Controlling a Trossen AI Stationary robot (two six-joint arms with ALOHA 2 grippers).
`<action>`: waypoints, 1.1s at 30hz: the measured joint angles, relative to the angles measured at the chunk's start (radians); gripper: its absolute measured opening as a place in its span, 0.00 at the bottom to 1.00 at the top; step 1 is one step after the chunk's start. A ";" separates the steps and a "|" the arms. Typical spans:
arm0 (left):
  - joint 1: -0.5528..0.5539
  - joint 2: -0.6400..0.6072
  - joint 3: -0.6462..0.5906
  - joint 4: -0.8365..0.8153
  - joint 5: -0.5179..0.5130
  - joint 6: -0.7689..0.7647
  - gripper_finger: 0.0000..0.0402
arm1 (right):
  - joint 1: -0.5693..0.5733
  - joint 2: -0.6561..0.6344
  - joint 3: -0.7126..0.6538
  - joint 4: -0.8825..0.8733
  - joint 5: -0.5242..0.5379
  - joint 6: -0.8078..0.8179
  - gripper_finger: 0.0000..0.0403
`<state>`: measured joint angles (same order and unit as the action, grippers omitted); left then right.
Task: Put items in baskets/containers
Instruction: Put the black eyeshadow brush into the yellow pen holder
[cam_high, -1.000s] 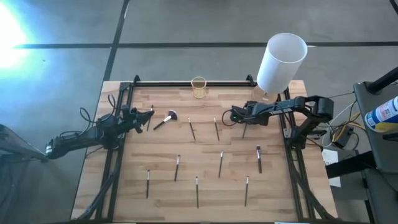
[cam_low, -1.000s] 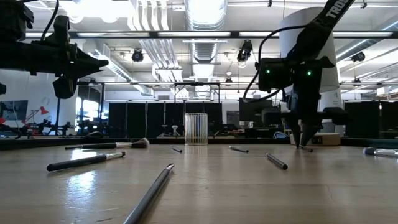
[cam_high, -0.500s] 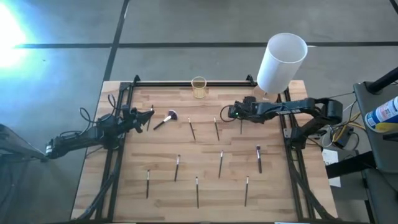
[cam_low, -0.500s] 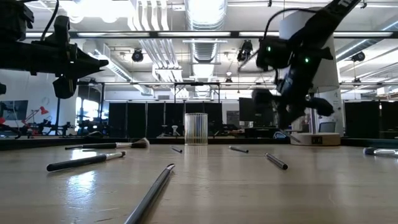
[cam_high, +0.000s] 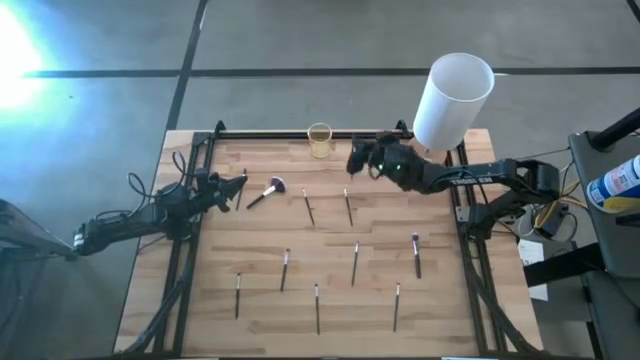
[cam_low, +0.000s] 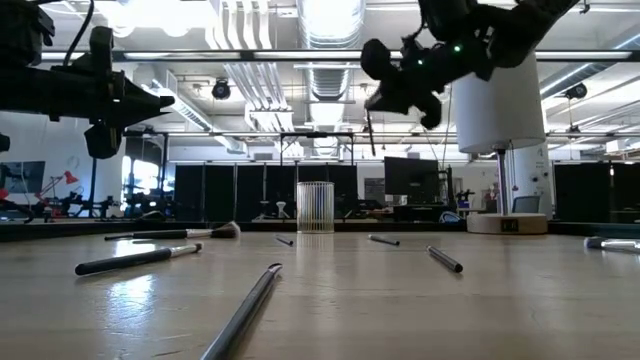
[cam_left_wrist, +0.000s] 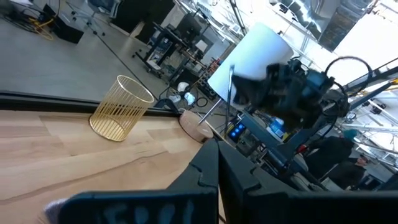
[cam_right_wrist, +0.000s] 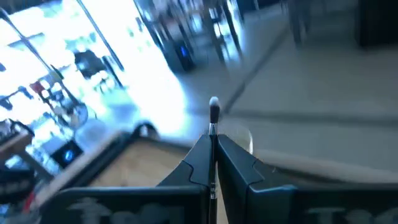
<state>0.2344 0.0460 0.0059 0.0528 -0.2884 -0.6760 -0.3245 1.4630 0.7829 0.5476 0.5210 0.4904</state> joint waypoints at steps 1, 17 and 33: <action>0.000 0.000 0.000 0.000 -0.002 0.001 0.00 | -0.025 0.013 0.016 0.033 -0.030 -0.044 0.03; 0.000 0.004 0.000 0.001 -0.107 0.103 0.00 | -0.303 0.520 0.511 0.123 -0.576 -0.311 0.03; 0.000 0.005 0.000 0.001 -0.157 0.104 0.00 | -0.305 0.649 0.609 -0.091 -0.581 -0.334 0.03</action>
<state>0.2344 0.0511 0.0059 0.0536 -0.4454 -0.5720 -0.6296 2.1124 1.3922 0.4568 -0.0605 0.1566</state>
